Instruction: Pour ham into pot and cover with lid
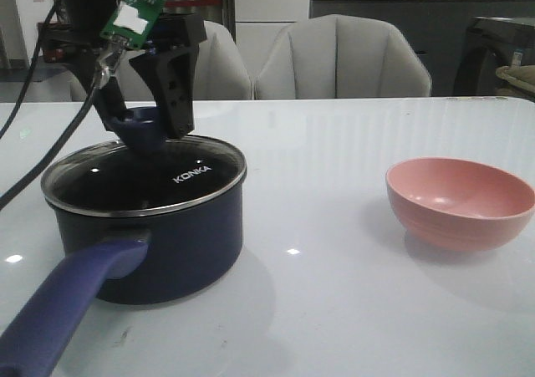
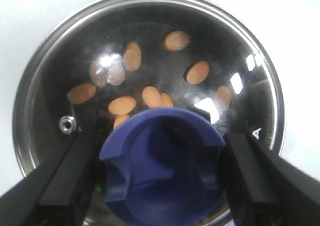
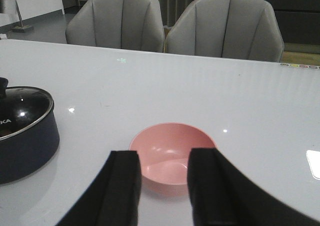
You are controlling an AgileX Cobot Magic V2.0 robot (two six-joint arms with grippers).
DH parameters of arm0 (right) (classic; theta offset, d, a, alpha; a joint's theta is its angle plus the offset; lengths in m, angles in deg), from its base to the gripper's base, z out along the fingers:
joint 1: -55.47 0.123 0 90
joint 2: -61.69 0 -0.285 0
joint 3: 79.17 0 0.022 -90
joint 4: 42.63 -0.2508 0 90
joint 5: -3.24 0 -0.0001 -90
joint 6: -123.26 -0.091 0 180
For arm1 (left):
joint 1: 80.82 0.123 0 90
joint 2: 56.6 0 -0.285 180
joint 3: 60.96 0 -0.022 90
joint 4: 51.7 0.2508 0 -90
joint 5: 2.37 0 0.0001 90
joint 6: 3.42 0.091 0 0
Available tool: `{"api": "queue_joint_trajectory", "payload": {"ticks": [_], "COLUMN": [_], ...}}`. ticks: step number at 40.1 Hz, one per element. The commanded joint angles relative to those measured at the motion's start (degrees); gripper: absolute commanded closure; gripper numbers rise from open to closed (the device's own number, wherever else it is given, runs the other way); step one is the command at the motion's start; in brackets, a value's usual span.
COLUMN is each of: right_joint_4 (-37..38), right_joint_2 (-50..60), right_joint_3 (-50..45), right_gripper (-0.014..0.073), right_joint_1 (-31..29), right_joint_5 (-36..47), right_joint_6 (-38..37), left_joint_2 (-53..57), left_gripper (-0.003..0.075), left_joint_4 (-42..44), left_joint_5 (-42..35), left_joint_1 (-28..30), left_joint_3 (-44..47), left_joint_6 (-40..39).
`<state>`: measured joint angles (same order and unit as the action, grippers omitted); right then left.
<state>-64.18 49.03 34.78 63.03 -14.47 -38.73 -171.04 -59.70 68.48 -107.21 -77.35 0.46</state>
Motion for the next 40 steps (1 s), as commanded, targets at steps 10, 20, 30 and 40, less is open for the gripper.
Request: {"api": "queue_joint_trajectory", "payload": {"ticks": [10, 20, 30, 40], "right_joint_4": [-0.72, -0.72, -0.72, -0.72], "right_joint_2": [-0.59, -0.59, -0.59, -0.59], "right_joint_3": [1.6, 1.6, 1.6, 1.6], "right_gripper": [0.0233, 0.0233, 0.0233, 0.0233], "right_joint_1": [-0.12, -0.12, -0.12, -0.12], "right_joint_5": [4.46, 4.46, 4.46, 4.46], "right_joint_6": [0.47, 0.47, 0.47, 0.47], "left_joint_2": [2.96, 9.22, 23.26, 41.21], "left_gripper": [0.0177, 0.018, 0.0209, 0.0277], "left_joint_4": [0.91, 2.51, 4.76, 5.39], "left_joint_5": [2.96, 1.97, -8.37, -22.47], "left_joint_1": [-0.41, -0.41, 0.6, 0.86], "left_joint_3": [-2.76, -1.51, 9.7, 25.42], "left_joint_6": [-0.46, -0.46, -0.46, -0.46]}}
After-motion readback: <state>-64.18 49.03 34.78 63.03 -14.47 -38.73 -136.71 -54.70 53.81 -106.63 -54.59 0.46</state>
